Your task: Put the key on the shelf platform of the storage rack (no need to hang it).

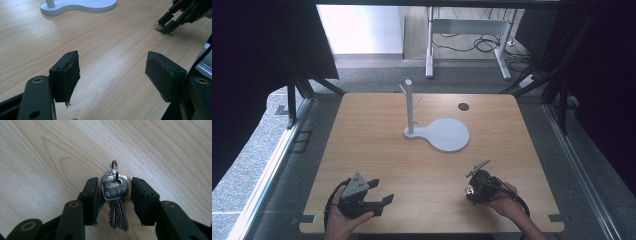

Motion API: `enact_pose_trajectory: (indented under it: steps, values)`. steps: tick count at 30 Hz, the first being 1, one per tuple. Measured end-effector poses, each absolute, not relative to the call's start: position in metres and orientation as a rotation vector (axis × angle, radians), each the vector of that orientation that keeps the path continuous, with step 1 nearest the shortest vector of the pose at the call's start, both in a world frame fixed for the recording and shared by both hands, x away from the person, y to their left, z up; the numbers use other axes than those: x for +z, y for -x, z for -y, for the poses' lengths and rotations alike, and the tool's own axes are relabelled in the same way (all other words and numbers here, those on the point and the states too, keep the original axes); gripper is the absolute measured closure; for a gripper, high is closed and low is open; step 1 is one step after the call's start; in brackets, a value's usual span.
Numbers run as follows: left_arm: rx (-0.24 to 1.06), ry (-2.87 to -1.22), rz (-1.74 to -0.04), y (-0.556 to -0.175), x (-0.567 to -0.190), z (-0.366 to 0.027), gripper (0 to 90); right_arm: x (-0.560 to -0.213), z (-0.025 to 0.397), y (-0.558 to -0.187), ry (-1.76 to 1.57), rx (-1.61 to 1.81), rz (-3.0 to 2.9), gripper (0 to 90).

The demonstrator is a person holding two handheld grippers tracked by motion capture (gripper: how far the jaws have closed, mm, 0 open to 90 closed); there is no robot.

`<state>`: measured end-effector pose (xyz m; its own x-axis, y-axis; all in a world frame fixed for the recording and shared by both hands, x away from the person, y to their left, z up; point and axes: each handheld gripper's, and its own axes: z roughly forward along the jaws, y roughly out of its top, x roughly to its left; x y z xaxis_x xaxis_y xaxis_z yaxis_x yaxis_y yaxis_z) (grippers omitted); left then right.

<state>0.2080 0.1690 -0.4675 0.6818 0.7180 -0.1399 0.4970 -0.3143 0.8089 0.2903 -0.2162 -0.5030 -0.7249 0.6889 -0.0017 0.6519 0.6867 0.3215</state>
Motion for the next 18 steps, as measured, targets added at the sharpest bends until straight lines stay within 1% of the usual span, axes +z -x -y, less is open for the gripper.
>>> enact_pose_trajectory:
  steps: [4, 18]
  values:
    - [0.304, -1.988, -0.938, -0.2078, -0.4675, -0.1686, 27.9, -0.5025, 0.2188, -0.2930, -1.113, 0.453, -2.777, 64.8]
    - [0.318, -1.979, -0.944, -0.2067, -0.4648, -0.1720, 27.9, -0.5015, 0.2184, -0.2953, -1.113, 0.434, -2.786, 66.8]
